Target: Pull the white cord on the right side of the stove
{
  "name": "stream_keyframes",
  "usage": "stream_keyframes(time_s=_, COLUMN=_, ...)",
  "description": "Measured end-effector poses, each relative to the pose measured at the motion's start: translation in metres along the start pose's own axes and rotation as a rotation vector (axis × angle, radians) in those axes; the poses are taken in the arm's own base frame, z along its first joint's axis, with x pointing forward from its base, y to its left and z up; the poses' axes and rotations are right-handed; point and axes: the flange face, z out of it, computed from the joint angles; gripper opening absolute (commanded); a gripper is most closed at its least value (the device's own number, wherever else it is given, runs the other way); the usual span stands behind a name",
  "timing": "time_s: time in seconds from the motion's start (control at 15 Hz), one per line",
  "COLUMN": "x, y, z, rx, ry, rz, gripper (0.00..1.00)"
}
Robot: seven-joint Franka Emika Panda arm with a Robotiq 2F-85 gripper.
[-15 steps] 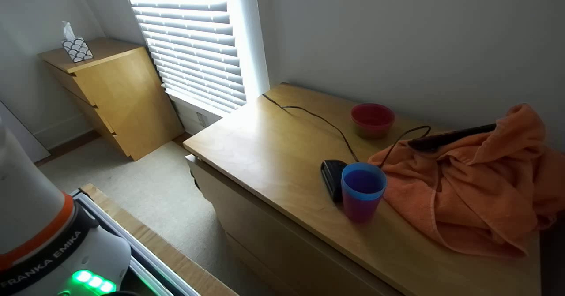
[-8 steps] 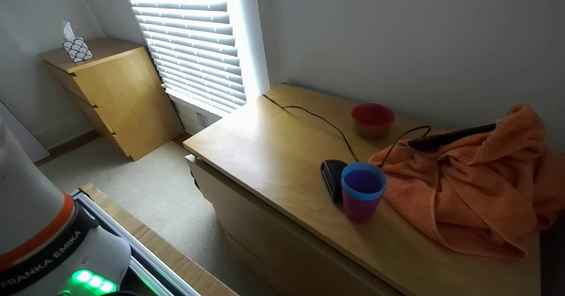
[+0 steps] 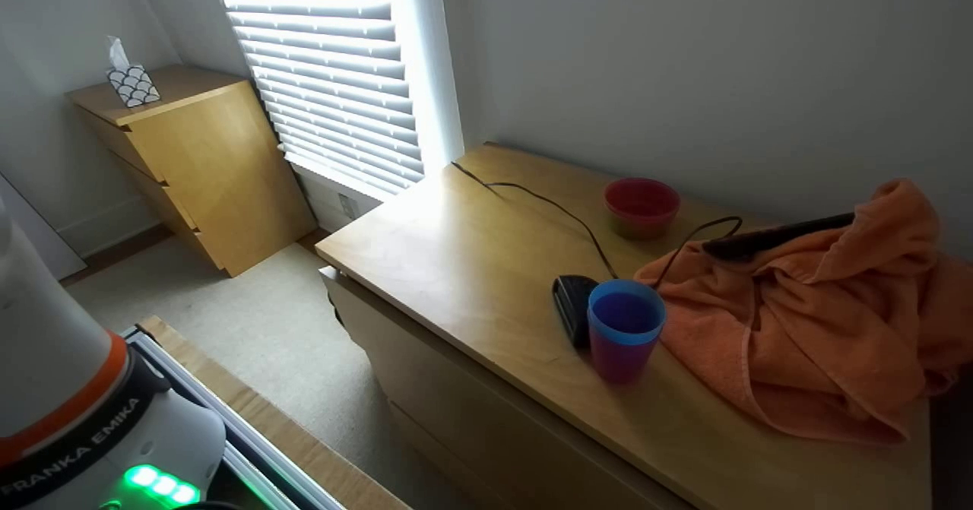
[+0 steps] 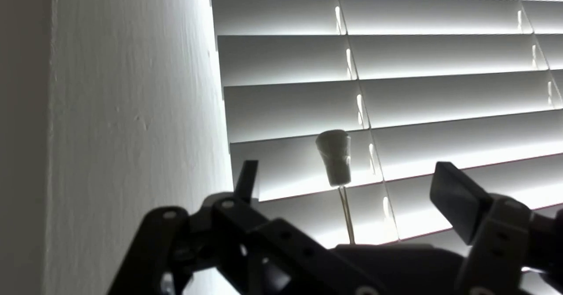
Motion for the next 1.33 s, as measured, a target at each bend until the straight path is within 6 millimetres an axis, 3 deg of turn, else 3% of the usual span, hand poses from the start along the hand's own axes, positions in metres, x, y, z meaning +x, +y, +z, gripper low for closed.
stream_keyframes(time_s=0.13, x=0.002, y=-0.002, z=0.014, rx=-0.001, ry=0.004, rz=0.0, gripper=0.73)
stream_keyframes(time_s=0.47, x=0.009, y=-0.008, z=0.042, rx=0.008, ry=0.014, rz=-0.003, gripper=0.34)
stream_keyframes(time_s=0.73, x=0.014, y=-0.016, z=0.05, rx=0.019, ry=0.025, rz=0.003, gripper=0.05)
stream_keyframes(time_s=0.8, x=0.015, y=-0.018, z=0.051, rx=0.024, ry=0.026, rz=0.005, gripper=0.0)
stream_keyframes(time_s=0.93, x=0.016, y=-0.022, z=0.053, rx=0.032, ry=0.029, rz=0.012, gripper=0.05)
stream_keyframes(time_s=1.33, x=0.009, y=-0.034, z=0.057, rx=0.06, ry=0.003, rz=0.034, gripper=0.05)
